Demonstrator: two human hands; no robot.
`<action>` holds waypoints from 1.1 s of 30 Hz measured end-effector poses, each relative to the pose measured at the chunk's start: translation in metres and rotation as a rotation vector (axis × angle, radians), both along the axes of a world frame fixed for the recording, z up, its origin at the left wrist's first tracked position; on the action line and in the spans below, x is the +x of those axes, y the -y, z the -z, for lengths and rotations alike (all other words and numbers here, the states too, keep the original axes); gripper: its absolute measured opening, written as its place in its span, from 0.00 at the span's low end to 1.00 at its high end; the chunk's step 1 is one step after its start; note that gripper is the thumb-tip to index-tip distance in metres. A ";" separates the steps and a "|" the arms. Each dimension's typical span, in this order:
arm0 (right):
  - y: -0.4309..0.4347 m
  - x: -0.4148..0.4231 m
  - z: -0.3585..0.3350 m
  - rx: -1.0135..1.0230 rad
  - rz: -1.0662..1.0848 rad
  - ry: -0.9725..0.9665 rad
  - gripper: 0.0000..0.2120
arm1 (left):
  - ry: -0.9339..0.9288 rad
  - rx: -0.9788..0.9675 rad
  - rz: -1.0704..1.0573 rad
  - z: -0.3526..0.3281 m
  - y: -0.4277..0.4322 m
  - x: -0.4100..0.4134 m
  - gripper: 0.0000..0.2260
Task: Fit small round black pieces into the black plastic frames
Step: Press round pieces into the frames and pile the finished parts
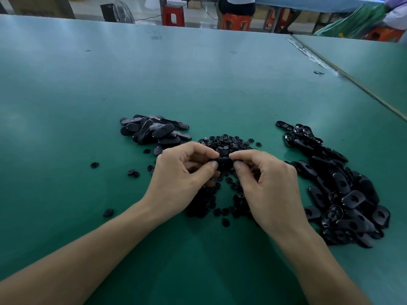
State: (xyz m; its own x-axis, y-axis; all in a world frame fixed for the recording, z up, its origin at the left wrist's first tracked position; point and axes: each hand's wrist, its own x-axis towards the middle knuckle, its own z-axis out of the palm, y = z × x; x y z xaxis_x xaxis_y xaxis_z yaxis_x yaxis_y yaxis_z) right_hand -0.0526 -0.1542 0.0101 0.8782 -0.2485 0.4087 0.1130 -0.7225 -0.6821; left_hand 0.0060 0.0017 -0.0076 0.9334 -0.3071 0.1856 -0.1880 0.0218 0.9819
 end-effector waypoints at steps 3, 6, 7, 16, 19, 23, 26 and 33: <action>0.001 -0.001 0.001 0.047 0.001 0.027 0.06 | 0.007 0.016 0.003 0.001 0.000 0.000 0.09; 0.000 0.000 0.001 0.068 0.000 0.062 0.06 | 0.009 0.008 -0.003 0.001 0.001 0.001 0.09; 0.000 0.000 0.000 0.078 -0.008 0.067 0.06 | 0.011 0.007 -0.005 0.000 0.001 0.000 0.09; -0.002 0.000 -0.001 0.184 -0.061 0.080 0.07 | 0.058 0.027 -0.018 0.000 0.000 0.000 0.09; -0.004 -0.001 0.000 0.196 -0.073 0.085 0.07 | 0.080 0.032 -0.016 0.000 0.001 0.000 0.09; -0.007 -0.001 0.000 0.179 -0.079 0.087 0.09 | 0.111 0.044 0.007 -0.001 0.000 -0.002 0.07; -0.008 -0.002 0.002 0.198 -0.086 0.071 0.09 | 0.113 0.038 0.016 -0.001 0.000 -0.003 0.06; -0.009 -0.002 0.004 0.289 -0.091 0.033 0.10 | 0.110 0.029 0.024 -0.001 0.000 -0.003 0.06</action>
